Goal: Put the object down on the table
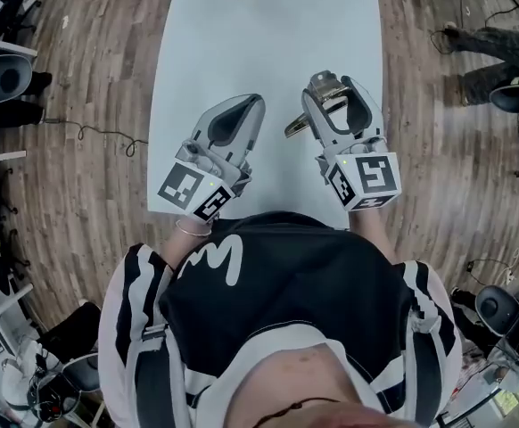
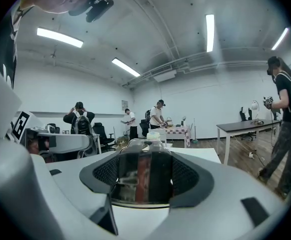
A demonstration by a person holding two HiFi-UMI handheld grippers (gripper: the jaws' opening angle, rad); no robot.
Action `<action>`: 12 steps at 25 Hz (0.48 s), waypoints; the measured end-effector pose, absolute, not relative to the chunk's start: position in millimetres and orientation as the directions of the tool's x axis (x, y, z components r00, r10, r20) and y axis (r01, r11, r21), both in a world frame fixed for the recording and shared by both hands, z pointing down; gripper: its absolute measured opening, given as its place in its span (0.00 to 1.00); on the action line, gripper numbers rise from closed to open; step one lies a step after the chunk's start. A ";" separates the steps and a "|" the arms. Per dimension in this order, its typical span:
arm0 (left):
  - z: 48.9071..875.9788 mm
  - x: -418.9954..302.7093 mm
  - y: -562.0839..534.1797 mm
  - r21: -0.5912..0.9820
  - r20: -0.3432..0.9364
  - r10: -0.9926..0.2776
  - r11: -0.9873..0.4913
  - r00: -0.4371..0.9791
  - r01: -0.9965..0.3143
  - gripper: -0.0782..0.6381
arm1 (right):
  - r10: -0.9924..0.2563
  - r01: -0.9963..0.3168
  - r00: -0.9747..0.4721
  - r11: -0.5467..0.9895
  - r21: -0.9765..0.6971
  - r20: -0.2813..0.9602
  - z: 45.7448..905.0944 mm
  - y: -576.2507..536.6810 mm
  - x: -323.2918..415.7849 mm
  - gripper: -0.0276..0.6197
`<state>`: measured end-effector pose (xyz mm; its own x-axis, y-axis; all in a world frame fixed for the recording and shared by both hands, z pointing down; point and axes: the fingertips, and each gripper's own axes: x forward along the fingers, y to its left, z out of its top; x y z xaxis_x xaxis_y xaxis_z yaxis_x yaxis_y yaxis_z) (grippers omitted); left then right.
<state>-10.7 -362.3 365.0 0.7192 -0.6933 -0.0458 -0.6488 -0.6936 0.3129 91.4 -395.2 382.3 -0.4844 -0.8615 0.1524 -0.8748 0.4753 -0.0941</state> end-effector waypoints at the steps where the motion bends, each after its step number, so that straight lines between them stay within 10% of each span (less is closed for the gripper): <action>1: 367.3 -9.8 -359.2 0.314 -0.043 -0.690 -0.696 0.723 -0.646 0.12 | -0.861 -0.876 -0.483 0.474 -0.091 0.162 386.9 -394.3 90.4 0.52; 12: 382.9 -22.5 -358.9 0.342 -0.011 -0.711 -0.664 0.703 -0.665 0.12 | -0.830 -0.868 -0.489 0.495 -0.048 0.267 434.3 -406.4 77.6 0.52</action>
